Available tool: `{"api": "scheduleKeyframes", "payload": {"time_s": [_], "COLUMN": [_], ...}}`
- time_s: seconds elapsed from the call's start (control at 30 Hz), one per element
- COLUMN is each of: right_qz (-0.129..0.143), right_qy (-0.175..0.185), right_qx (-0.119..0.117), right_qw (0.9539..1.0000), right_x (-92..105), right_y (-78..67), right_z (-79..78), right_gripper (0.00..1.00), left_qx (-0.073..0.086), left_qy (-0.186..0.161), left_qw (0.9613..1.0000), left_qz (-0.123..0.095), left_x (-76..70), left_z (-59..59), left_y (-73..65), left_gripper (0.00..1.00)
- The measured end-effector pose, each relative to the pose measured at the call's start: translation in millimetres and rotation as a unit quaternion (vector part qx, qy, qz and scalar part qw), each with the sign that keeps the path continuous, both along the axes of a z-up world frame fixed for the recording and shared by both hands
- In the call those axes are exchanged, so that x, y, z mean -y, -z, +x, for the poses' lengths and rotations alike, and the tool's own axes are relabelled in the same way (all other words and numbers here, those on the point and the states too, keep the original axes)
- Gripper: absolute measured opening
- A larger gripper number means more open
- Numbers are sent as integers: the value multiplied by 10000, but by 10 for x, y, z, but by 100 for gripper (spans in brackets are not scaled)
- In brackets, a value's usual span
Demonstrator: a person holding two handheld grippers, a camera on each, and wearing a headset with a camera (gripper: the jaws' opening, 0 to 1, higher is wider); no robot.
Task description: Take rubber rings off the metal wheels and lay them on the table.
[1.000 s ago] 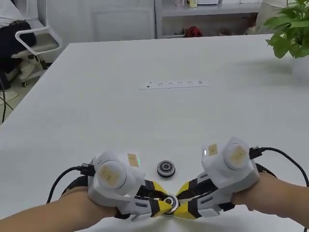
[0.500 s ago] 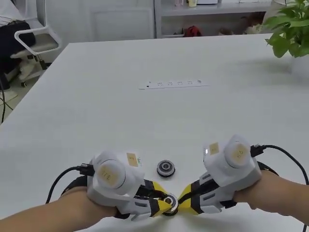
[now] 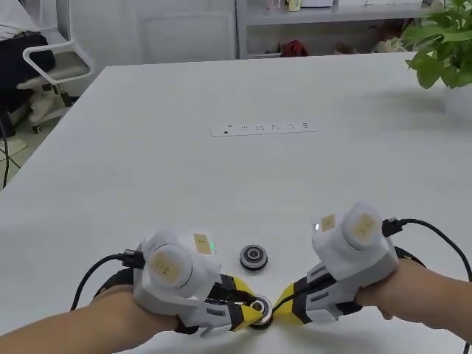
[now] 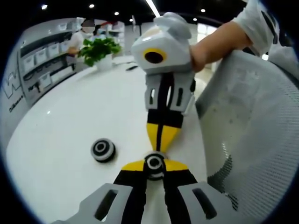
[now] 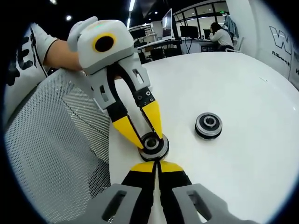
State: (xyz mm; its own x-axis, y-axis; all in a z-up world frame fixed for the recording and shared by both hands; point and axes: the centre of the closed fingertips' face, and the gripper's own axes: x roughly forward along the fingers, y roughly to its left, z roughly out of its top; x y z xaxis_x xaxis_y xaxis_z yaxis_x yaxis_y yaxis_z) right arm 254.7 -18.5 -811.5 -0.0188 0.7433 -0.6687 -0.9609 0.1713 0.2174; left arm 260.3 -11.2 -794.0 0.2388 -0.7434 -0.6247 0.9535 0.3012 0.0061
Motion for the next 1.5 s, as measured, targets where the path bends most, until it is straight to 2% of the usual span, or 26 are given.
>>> {"api": "scheduleKeyframes", "payload": {"time_s": [0.17, 0.37, 0.5, 0.6, 0.63, 0.67, 0.73, 0.77, 0.87, 0.93, 0.97, 1.07, 1.2, 1.33, 1.4, 1.43, 1.5], "right_qz": [3, 51, 195, 751, 846, 851, 803, 801, 762, 591, 552, 569, 468, 349, 305, 372, 311], "right_qy": [66, 224, 411, 1035, 1190, 1232, 1146, 1031, 646, 427, 312, 208, -11, -255, -350, -396, -408], "right_qx": [-67, -261, -280, -591, -667, -665, -650, -708, -648, -444, -308, -255, 1, 140, 229, 340, 380], "right_qw": [10000, 9994, 9986, 9900, 9870, 9865, 9880, 9889, 9929, 9963, 9975, 9978, 9989, 9990, 9987, 9979, 9980], "right_x": [7, 19, 19, -13, 9, 28, 62, 62, 31, 29, 20, 1, -18, -79, -99, -137, -154], "right_y": [-5, -19, -61, -242, -269, -272, -239, -217, -189, -141, -130, -143, -92, -32, -9, -21, -2], "right_z": [9, 26, 75, 253, 308, 323, 305, 249, 114, 95, 94, 61, 29, -53, -68, -58, -79], "right_gripper": [0, 0, 0, 0, 0, 0, 0, 0, 0, 0, 4, 11, 22, 25, 26, 26, 27], "left_qx": [2, 2, -3, -6, -6, -3, -3, -2, 1, -1, 1, 5, 7, 9, 9, 12, 13], "left_qy": [1, 2, -1, -2, -2, -1, -4, -4, -6, -8, -8, -5, 2, 3, 1, 3, 3], "left_qw": [10000, 10000, 10000, 10000, 10000, 10000, 10000, 10000, 10000, 10000, 10000, 10000, 10000, 10000, 10000, 10000, 10000], "left_qz": [-1, -4, -7, -10, -9, -8, -8, -8, -6, -6, -2, 7, 9, 11, 13, 13, 14], "left_x": [2, 2, 2, 2, 3, 2, 2, 2, 0, -1, -1, -1, 2, 1, 0, 1, -1], "left_z": [4, 9, 10, 10, 9, 8, 9, 9, 10, 12, 12, 8, 0, 1, 0, -1, -4], "left_y": [2, 7, 8, 7, 6, 5, 6, 7, 8, 9, 10, 10, 7, 11, 12, 11, 12], "left_gripper": [13, 13, 13, 13, 13, 13, 13, 13, 13, 13, 13, 13, 13, 13, 13, 13, 13]}}
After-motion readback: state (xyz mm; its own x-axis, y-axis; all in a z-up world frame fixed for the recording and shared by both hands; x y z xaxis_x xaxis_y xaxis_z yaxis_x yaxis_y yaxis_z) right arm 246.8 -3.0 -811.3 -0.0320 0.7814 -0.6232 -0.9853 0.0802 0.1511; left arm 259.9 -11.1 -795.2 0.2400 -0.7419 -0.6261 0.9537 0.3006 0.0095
